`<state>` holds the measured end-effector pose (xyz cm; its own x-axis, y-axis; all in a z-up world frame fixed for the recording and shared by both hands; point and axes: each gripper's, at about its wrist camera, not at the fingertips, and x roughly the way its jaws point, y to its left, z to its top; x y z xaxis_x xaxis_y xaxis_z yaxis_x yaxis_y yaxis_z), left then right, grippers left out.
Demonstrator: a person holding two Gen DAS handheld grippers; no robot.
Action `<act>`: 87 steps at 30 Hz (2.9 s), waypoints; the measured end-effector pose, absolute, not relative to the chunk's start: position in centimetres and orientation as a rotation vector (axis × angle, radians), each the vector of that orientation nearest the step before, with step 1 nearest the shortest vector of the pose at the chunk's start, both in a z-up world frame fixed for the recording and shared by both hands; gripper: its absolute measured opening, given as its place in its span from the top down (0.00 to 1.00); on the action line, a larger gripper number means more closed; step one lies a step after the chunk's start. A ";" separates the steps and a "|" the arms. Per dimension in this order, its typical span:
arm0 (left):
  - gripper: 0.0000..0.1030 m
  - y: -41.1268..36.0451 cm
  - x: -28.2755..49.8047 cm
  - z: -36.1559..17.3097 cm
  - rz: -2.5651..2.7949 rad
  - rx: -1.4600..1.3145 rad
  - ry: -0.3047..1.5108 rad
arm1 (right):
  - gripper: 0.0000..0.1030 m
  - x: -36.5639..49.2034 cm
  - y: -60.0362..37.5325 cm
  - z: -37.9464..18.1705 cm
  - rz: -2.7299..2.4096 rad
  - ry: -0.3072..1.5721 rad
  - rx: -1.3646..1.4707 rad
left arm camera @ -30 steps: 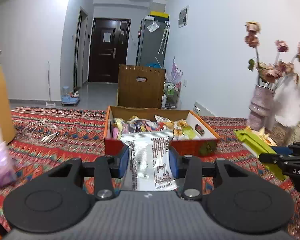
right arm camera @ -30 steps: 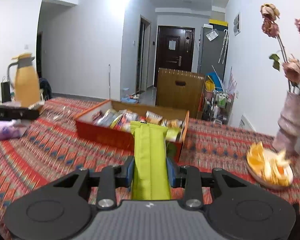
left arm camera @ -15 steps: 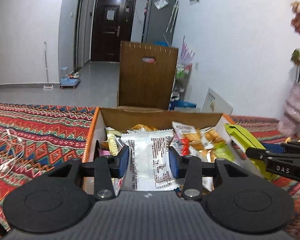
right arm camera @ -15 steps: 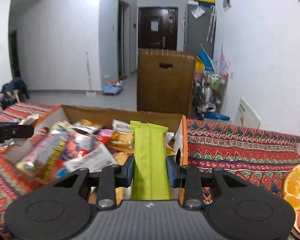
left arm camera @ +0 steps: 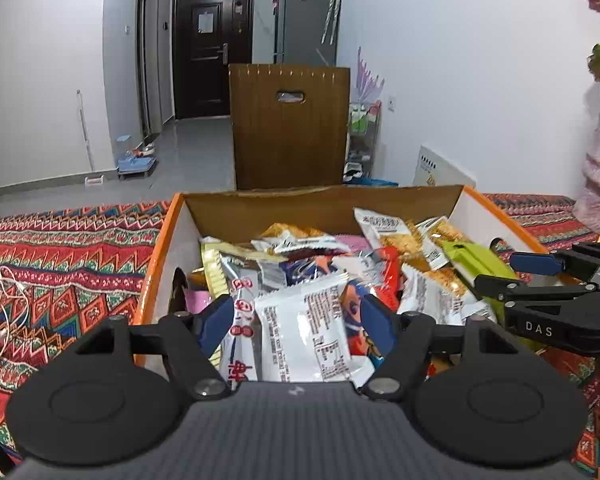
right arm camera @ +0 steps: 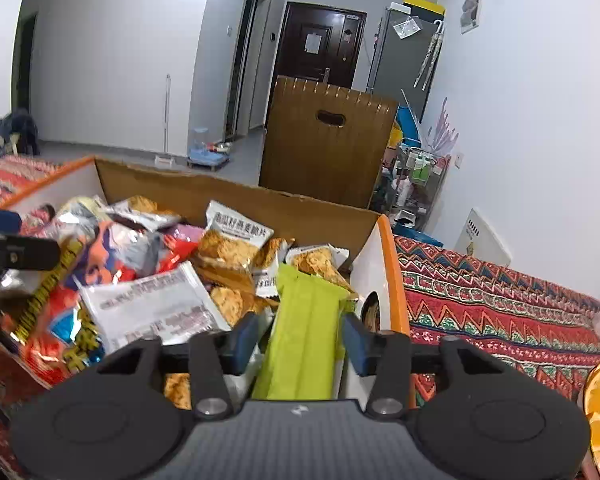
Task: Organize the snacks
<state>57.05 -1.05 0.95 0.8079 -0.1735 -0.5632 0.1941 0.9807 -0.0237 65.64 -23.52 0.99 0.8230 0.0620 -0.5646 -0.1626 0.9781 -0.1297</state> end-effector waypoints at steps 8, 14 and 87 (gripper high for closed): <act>0.26 -0.1 54.8 4.3 -0.172 0.023 0.567 | 0.45 63.0 -25.3 5.6 0.134 0.542 -0.113; 0.21 1.1 49.4 8.9 -0.154 0.023 0.499 | 0.37 57.8 -26.4 10.2 0.141 0.498 -0.105; 0.00 1.8 0.2 1.3 -0.068 -0.022 0.363 | 0.00 7.0 -23.3 2.1 0.242 0.346 0.049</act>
